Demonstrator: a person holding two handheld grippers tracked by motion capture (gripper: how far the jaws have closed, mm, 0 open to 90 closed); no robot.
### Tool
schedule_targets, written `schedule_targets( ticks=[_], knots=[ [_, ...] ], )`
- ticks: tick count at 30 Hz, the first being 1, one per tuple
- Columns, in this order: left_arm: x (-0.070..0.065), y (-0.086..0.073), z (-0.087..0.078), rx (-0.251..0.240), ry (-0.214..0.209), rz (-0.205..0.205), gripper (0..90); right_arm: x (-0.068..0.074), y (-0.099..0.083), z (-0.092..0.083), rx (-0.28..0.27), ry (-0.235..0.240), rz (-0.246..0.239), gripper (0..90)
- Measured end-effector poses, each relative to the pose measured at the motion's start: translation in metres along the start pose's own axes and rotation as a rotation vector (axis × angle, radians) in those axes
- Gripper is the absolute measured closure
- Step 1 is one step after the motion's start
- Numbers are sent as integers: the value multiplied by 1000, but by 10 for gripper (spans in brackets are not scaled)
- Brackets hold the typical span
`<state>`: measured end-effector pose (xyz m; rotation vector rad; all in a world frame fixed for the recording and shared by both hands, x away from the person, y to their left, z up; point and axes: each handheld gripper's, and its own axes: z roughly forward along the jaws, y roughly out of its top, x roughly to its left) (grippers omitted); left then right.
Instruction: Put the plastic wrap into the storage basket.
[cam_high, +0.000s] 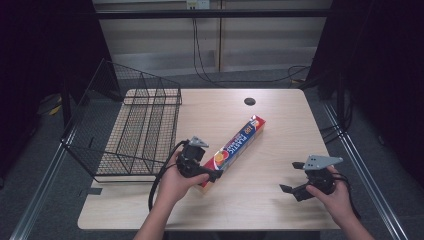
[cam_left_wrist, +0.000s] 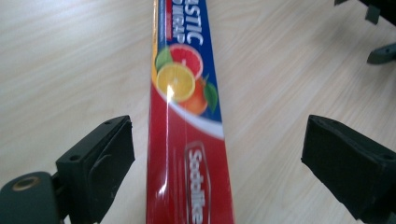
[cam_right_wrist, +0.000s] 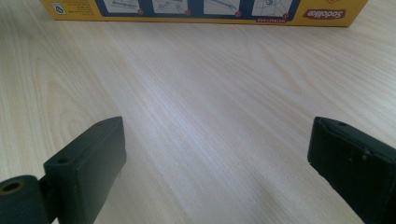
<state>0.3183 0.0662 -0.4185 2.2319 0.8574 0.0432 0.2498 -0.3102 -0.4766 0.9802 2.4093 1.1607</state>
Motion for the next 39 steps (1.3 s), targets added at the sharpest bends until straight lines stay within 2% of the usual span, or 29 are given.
schedule_targets(
  ticks=[2,6,8,10,17,18,20,24,25,26,27,31,33,39],
  knots=[
    [0,12,4,-12,21,-6,89,0,-1,0,4,2,-2,43],
    [2,26,9,14,-3,-7,85,0,-1,0,8,7,-3,43],
    [2,29,12,17,0,-10,85,0,-1,0,3,2,-6,43],
    [5,37,16,42,-12,-6,85,0,-1,-1,1,6,-3,43],
    [8,52,30,63,-41,-6,50,0,-1,0,3,3,-5,43],
    [8,54,32,56,-42,-17,40,0,-1,0,2,2,-5,43],
    [10,59,36,75,-30,-34,44,0,-1,-1,0,7,-5,43],
    [14,66,45,101,-19,-28,53,0,-1,0,2,8,-5,43],
    [14,67,48,104,-15,-39,54,0,-1,0,3,5,-7,43],
    [15,68,51,116,-14,-29,59,0,-1,0,4,4,-8,43],
    [15,69,53,116,-9,-40,60,0,-1,0,3,3,-9,43],
    [16,73,61,128,4,-25,94,0,-1,-1,-1,9,-5,43],
    [16,75,66,138,6,-3,104,0,-1,-1,0,9,-5,43],
    [15,80,76,149,25,-9,190,0,-1,-1,0,8,-7,43]
  ],
)
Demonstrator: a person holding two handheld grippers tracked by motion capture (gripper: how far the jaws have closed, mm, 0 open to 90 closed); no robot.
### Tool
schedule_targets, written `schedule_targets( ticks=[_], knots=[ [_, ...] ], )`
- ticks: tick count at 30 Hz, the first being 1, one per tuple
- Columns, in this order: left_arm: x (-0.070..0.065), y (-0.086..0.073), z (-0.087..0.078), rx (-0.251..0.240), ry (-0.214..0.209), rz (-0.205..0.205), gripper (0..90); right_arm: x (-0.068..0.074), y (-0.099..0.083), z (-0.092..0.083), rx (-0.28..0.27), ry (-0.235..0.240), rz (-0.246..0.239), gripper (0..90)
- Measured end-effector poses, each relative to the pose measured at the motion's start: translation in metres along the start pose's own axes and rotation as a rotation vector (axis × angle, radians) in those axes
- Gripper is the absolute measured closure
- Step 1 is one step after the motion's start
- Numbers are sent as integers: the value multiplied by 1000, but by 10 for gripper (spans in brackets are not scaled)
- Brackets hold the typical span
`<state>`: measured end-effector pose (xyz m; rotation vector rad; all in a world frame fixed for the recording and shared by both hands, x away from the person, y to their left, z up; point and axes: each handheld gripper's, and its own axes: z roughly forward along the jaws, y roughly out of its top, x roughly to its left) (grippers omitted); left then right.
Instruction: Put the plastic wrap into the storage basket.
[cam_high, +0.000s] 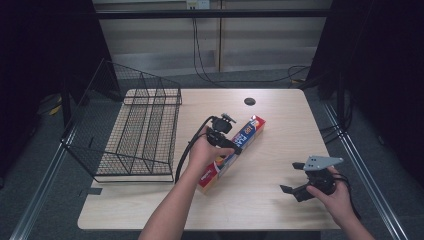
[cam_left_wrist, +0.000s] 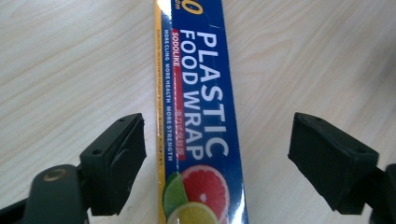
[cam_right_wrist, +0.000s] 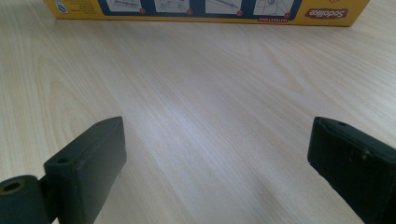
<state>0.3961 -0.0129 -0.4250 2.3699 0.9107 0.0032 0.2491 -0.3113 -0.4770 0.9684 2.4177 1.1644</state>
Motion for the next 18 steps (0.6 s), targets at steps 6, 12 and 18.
schedule_targets(
  ticks=[6,12,18],
  knots=[
    [0,6,4,32,45,3,211,0,0,0,2,0,0,43],
    [0,8,10,-1,7,12,295,0,0,-1,4,0,-2,44],
    [1,10,17,28,25,12,296,0,0,-1,2,-4,-2,45]
  ],
)
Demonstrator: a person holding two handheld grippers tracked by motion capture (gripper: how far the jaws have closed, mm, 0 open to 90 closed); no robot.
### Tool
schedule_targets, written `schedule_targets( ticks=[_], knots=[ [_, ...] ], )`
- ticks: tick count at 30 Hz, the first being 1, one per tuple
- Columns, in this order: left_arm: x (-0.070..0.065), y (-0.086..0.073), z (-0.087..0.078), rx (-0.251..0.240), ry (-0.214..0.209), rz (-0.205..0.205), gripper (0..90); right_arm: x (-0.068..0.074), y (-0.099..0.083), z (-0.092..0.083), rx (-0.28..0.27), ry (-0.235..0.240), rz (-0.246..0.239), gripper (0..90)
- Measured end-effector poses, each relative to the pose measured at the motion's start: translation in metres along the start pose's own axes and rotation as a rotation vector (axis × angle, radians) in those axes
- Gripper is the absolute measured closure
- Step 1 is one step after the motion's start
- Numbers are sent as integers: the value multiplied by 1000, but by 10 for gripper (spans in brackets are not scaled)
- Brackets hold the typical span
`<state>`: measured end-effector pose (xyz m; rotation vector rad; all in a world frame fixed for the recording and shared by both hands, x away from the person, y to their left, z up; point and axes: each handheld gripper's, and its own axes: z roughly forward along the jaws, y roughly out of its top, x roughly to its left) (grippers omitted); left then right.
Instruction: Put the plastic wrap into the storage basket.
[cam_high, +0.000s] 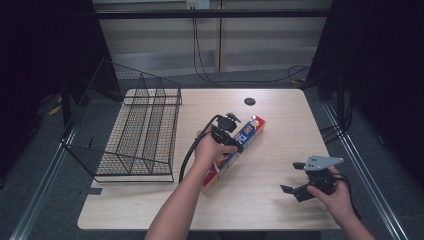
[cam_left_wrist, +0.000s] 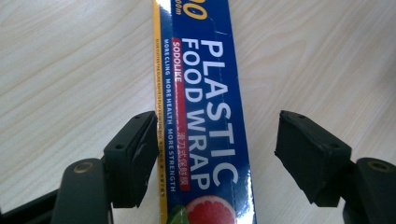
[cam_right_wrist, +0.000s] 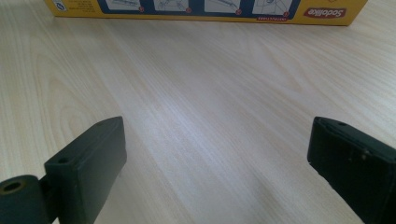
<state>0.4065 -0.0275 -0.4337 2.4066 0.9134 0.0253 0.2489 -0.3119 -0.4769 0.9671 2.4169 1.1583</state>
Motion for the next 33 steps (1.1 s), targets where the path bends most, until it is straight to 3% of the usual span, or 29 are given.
schedule_targets(
  ticks=[1,10,11,13,15,17,20,26,29,33],
  knots=[
    [0,0,1,10,-5,14,287,0,0,0,0,0,-1,45],
    [0,2,16,76,22,16,289,0,0,0,3,-6,-3,45],
    [-1,2,17,73,31,-4,295,0,0,0,3,-5,-3,45],
    [0,3,17,97,45,22,335,0,0,0,2,-2,-3,45],
    [0,4,17,96,60,15,384,0,0,0,3,-3,-5,45],
    [1,4,17,99,51,-13,394,0,0,0,2,-2,-6,45],
    [-1,5,17,103,61,-21,409,0,0,0,6,-2,-9,45],
    [-7,15,15,226,97,-47,434,0,1,0,3,-3,-8,45],
    [-6,14,13,230,69,-88,441,0,0,-1,2,-6,-8,45],
    [-5,15,5,254,33,-106,443,-1,0,-1,3,-6,-8,45]
  ],
)
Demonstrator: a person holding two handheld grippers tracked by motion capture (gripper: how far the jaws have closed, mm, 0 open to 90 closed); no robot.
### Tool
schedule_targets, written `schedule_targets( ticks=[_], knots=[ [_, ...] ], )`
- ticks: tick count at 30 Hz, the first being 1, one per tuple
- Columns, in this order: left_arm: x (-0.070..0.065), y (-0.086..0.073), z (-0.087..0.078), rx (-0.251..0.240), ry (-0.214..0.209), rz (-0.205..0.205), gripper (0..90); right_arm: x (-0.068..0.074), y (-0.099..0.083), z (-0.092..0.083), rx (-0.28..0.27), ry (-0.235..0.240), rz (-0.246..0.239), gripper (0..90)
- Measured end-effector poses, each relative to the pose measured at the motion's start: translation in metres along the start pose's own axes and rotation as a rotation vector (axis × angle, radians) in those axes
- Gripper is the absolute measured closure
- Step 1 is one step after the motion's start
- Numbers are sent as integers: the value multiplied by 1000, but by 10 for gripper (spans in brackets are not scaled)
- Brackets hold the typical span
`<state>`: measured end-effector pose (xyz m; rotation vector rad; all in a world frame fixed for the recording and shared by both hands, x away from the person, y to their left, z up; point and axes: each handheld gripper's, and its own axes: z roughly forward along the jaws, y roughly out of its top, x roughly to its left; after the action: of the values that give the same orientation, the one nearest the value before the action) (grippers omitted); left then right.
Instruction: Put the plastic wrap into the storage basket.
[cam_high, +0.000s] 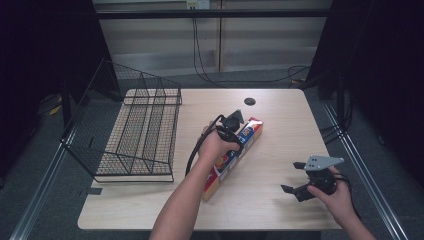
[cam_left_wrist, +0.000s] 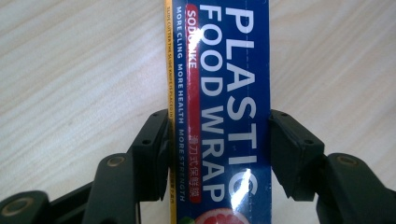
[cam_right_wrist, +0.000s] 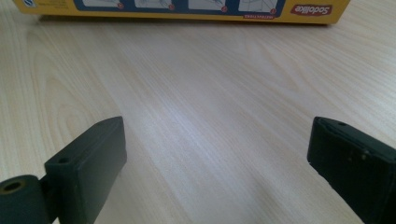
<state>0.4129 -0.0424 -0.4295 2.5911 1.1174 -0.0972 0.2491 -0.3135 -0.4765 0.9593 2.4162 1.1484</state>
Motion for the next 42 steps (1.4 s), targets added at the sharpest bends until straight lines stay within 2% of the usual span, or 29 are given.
schedule_targets(
  ticks=[4,7,11,15,21,27,33,34,39,42],
  knots=[
    [0,0,-10,18,9,-2,443,0,0,0,-2,2,-2,45],
    [3,-1,-20,3,13,-26,443,1,1,0,-3,0,0,45],
    [7,-3,-33,-8,-3,-44,444,1,0,0,-3,-4,-3,45],
    [11,-4,-45,-6,15,-54,443,2,1,0,-4,-1,-1,44],
    [16,-7,-61,-12,17,-57,443,2,1,1,-12,7,-11,36],
    [19,-9,-73,-30,18,-89,442,2,1,1,-17,2,-11,30],
    [22,-10,-84,-33,28,-88,442,2,1,1,-22,9,-11,26],
    [22,-10,-86,-32,27,-102,441,2,1,1,-23,8,-9,25],
    [25,-11,-96,-36,26,-99,441,2,1,1,-30,8,-5,16],
    [25,-12,-101,-38,32,-112,440,2,2,0,-34,15,0,13]
  ],
)
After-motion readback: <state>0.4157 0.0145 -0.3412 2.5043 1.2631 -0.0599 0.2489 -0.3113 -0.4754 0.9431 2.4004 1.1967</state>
